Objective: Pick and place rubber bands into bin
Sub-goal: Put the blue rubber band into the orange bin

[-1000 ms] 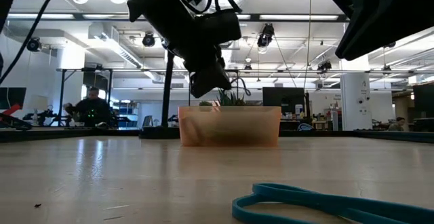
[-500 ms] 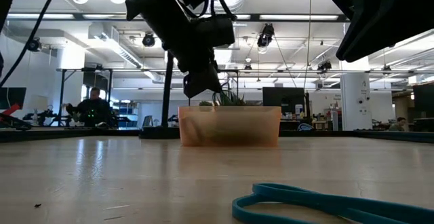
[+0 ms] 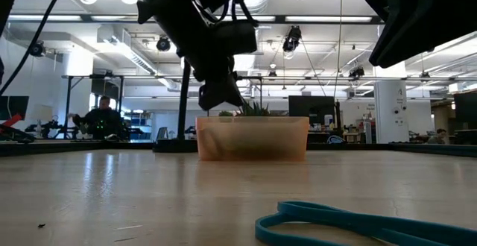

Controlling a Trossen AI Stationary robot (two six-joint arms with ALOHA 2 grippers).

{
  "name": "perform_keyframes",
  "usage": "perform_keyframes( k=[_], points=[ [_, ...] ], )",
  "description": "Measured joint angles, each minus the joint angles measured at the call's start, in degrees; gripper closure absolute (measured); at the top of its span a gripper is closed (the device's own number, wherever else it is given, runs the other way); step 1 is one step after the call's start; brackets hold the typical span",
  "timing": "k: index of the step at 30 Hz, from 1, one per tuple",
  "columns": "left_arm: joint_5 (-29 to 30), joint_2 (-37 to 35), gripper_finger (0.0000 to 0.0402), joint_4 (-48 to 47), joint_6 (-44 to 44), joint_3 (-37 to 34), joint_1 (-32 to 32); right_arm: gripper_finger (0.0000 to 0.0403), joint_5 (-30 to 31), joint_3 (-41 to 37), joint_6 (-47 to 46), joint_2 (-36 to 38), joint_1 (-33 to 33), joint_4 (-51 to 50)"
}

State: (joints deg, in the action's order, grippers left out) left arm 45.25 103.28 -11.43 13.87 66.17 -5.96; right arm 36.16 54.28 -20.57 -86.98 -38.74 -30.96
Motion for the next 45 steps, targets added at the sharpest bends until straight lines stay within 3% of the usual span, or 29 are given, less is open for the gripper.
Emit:
perform_keyframes(
  k=[7, 15, 20, 26, 33, 38, 45],
  points=[
    [1.8, -0.9, 0.0325, -0.2, -1.5, 1.0, -2.1, 0.0344, 0.0, -0.3, -0.6, 0.0, 0.0, 1.8],
    [3.3, -7.3, 0.0324, -1.7, -1.4, 1.2, -9.2, 0.0342, -0.1, -3.2, 8.2, -0.9, 0.0, 15.7],
    [3.4, -11.4, 0.0324, -6.1, -8.9, 0.8, -13.2, 0.0344, -0.5, -5.2, 8.6, -1.7, 0.2, 23.6],
    [2.8, -13.2, 0.0324, -8.1, -16.5, -0.2, -18.6, 0.0342, -12.4, -7.9, 11.1, -4.6, 0.7, 37.2],
    [2.7, -13.1, 0.0324, -8.2, -20.9, -3.2, -24.0, 0.0343, -17.6, -7.7, 11.4, -14.0, 1.1, 51.0],
    [2.8, -13.2, 0.0324, -8.7, -19.3, -4.6, -26.1, 0.0339, -25.3, -4.3, 12.0, -20.5, 1.9, 53.1],
    [5.0, -13.2, 0.0324, -8.7, -18.3, -4.6, -26.1, 0.0337, -29.6, 1.2, 11.6, -25.5, 2.5, 53.6]
  ],
)
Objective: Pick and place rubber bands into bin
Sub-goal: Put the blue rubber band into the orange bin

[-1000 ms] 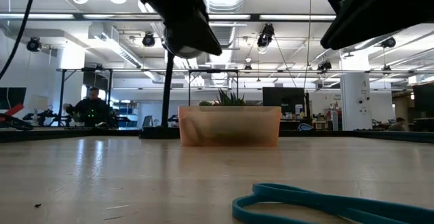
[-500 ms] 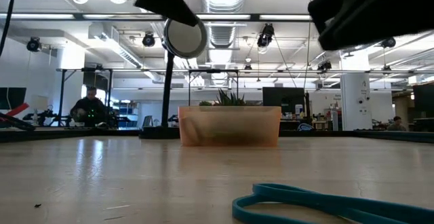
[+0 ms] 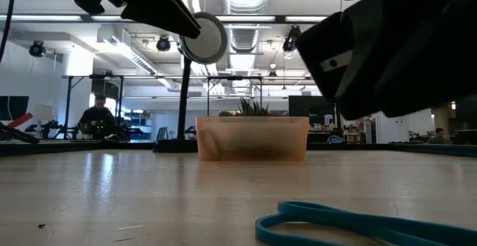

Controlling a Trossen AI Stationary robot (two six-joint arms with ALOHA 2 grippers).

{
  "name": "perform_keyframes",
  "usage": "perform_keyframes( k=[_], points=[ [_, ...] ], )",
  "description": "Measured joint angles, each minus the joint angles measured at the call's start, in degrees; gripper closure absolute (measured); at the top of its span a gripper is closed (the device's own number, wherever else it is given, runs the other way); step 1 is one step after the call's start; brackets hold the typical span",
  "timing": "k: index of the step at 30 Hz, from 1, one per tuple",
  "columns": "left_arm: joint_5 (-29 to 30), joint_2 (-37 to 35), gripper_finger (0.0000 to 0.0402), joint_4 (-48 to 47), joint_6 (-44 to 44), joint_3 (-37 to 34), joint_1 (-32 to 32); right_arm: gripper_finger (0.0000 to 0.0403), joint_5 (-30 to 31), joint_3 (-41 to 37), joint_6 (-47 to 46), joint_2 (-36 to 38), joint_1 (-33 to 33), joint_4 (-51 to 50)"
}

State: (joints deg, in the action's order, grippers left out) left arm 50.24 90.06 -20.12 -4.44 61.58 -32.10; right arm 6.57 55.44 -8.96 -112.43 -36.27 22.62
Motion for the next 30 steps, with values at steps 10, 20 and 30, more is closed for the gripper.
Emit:
perform_keyframes(
  k=[10, 20, 30],
  points=[
    [0.1, 0.0, 0.0324, 0.1, 0.3, -0.2, 0.0, 0.0309, -2.7, 3.5, -3.3, -5.6, 0.8, -1.4],
    [0.2, 0.0, 0.0324, 0.1, 0.3, -0.2, 0.0, 0.0264, -2.6, 3.0, -5.9, -4.5, 1.5, -3.9],
    [0.2, 0.0, 0.0324, 0.2, 0.3, -0.9, 0.0, 0.0262, -2.6, 3.0, -7.5, -4.4, 1.4, -5.7]
  ],
)
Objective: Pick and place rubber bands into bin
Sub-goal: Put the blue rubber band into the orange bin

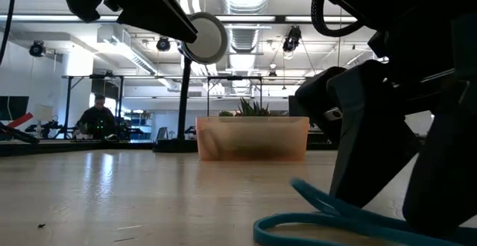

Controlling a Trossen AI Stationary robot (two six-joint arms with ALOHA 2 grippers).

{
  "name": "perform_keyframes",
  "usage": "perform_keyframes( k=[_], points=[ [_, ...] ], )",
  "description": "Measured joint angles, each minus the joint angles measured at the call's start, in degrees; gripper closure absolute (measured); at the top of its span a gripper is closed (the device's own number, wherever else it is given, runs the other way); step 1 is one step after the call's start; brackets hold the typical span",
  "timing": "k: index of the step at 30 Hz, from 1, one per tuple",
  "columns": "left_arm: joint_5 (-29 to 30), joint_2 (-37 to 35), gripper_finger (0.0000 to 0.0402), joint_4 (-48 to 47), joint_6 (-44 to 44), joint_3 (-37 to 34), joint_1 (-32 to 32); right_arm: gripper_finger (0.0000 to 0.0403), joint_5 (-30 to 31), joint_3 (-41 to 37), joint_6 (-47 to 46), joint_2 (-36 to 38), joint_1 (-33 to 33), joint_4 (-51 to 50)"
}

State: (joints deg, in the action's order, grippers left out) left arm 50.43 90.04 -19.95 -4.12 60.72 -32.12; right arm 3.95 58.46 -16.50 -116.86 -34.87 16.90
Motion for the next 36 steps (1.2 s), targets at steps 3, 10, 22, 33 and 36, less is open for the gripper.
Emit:
perform_keyframes(
  k=[3, 10, 22, 33, 36],
  points=[
    [0.0, 0.0, 0.0324, 0.0, 0.0, -0.3, 0.0, 0.0271, 0.1, 0.0, 0.0, 0.0, 0.0, -0.6],
    [0.0, 0.0, 0.0324, 0.0, 0.0, -0.4, 0.0, 0.0312, 0.3, 0.0, 0.3, 0.1, 0.0, -1.7],
    [0.6, 0.0, 0.0324, 0.4, 0.0, -1.0, 0.1, 0.0350, 0.3, 0.1, 0.4, 0.1, 0.1, -1.7],
    [0.9, 0.0, 0.0324, 0.6, 0.0, -1.1, 0.1, 0.0370, 0.3, 0.1, 1.8, 0.0, 0.0, -1.6],
    [0.9, 0.0, 0.0324, 0.6, 0.0, -1.1, 0.1, 0.0386, 0.1, 0.1, 3.4, 0.0, -0.1, -1.6]
  ],
)
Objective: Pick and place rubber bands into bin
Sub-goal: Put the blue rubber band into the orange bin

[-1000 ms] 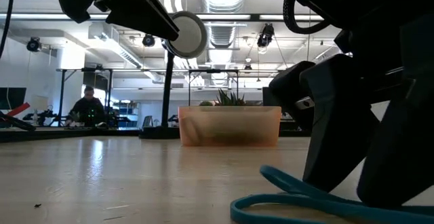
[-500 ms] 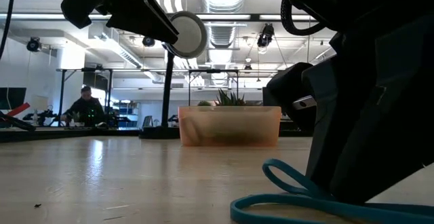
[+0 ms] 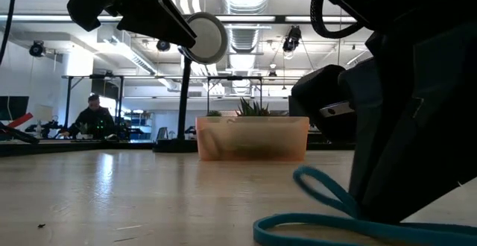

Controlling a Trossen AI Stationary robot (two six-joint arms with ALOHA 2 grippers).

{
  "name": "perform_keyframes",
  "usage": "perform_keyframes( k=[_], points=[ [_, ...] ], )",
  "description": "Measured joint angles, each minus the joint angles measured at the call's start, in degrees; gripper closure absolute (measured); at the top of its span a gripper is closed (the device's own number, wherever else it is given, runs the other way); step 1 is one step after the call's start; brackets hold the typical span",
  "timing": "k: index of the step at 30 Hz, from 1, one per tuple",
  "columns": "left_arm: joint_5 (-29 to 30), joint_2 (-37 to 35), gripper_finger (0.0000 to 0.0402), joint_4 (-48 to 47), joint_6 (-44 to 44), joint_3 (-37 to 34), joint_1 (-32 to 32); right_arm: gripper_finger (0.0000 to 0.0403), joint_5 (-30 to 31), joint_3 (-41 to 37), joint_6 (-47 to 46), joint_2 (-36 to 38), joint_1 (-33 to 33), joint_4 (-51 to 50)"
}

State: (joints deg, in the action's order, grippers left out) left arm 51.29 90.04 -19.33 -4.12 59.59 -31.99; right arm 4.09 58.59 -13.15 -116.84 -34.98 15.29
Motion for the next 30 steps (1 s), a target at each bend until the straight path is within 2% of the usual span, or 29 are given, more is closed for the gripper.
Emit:
perform_keyframes(
  k=[14, 23, 30],
  points=[
    [0.0, 0.0, 0.0324, 0.0, 0.0, 0.0, 0.0, 0.0394, 0.4, 0.3, 3.1, 0.7, 0.0, -0.7],
    [0.0, 0.0, 0.0324, -0.1, 0.0, 0.0, 0.0, 0.0394, 6.2, 0.2, 4.7, 6.8, 0.0, -6.5],
    [0.0, 0.0, 0.0324, -0.1, 0.0, 0.0, 0.0, 0.0394, 11.1, 0.2, 10.8, 12.6, 0.0, -8.2]
  ],
)
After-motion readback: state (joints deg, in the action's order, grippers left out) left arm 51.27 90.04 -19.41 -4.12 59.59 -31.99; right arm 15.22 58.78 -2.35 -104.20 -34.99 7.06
